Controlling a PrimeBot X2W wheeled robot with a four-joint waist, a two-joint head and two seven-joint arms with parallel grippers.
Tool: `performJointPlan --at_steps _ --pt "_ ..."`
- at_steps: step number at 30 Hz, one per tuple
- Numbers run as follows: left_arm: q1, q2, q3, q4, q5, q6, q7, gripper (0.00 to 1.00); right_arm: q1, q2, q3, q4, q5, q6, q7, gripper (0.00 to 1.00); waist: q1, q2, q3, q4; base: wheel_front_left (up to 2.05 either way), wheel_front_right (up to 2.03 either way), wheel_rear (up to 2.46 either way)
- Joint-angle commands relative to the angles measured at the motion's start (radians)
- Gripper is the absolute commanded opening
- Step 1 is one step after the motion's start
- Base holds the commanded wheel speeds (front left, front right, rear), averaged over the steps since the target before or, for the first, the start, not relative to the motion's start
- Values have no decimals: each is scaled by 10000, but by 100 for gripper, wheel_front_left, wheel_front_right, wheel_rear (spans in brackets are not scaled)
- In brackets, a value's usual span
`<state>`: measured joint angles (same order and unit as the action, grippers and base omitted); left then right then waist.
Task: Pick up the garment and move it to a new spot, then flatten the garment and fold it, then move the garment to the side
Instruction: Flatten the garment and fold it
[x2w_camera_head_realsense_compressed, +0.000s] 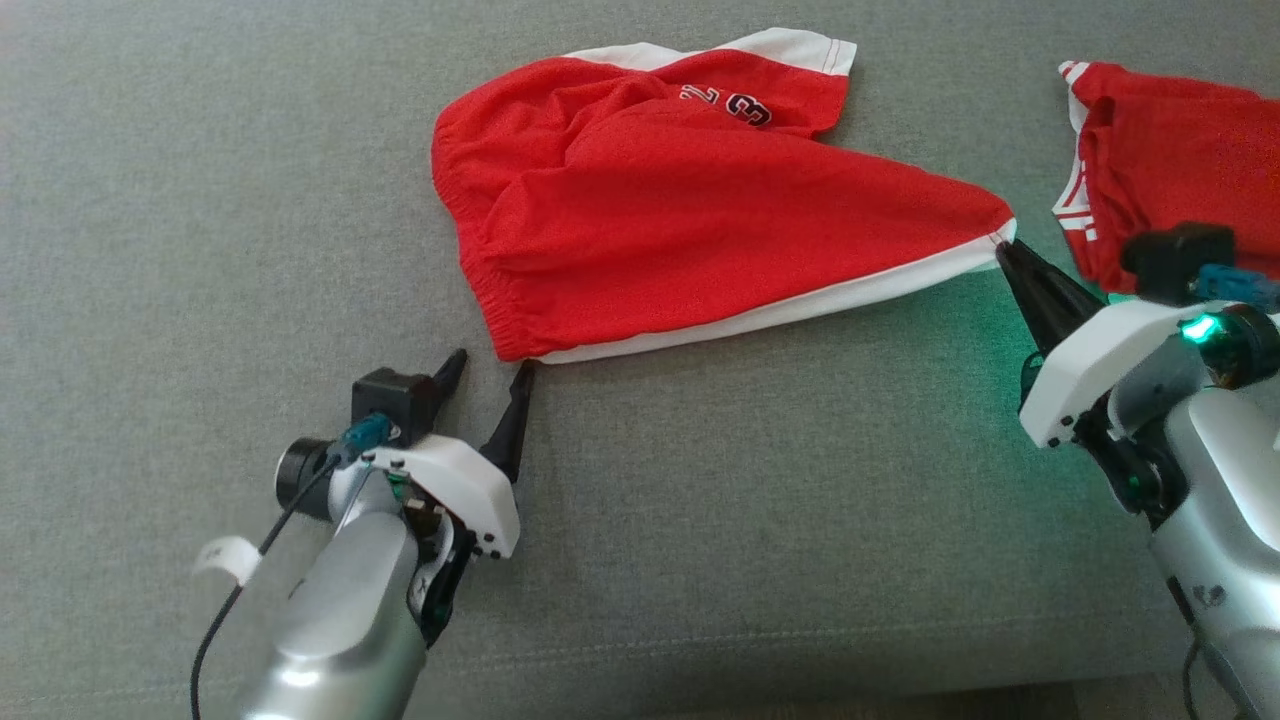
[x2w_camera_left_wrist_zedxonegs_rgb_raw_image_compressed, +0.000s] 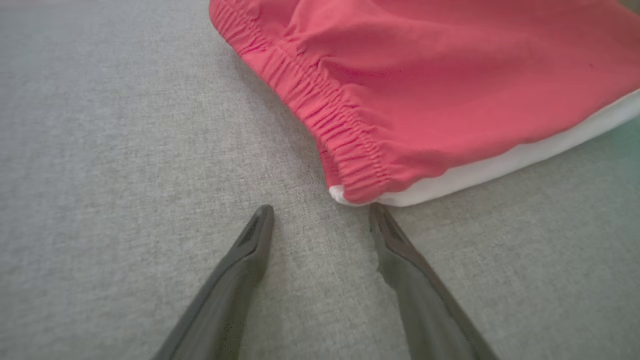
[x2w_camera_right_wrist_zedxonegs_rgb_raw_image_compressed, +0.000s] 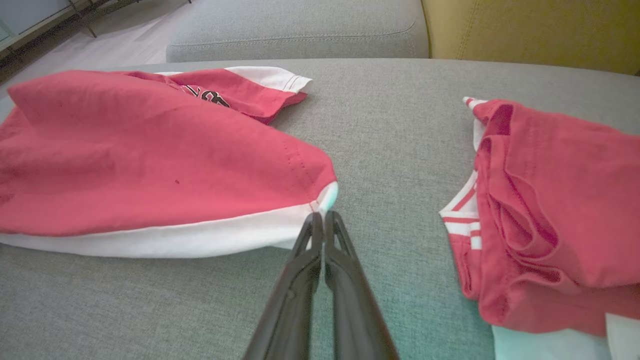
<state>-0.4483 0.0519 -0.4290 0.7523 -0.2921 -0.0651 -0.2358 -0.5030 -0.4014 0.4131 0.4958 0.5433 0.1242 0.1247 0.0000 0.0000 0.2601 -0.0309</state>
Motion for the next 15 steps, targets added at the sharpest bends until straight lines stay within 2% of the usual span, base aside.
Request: performJointPlan --at_steps 1,15 --pt "-432 161 112 39 30 -172 -100 100 -313 -63 -28 -372 -91 65 40 0 0 0 44 -40 0 0 0" --pt "-869 60 -257 106 -29 -508 -256 100 -244 17 -191 -436 -274 65 184 0 0 0 70 53 0 0 0"
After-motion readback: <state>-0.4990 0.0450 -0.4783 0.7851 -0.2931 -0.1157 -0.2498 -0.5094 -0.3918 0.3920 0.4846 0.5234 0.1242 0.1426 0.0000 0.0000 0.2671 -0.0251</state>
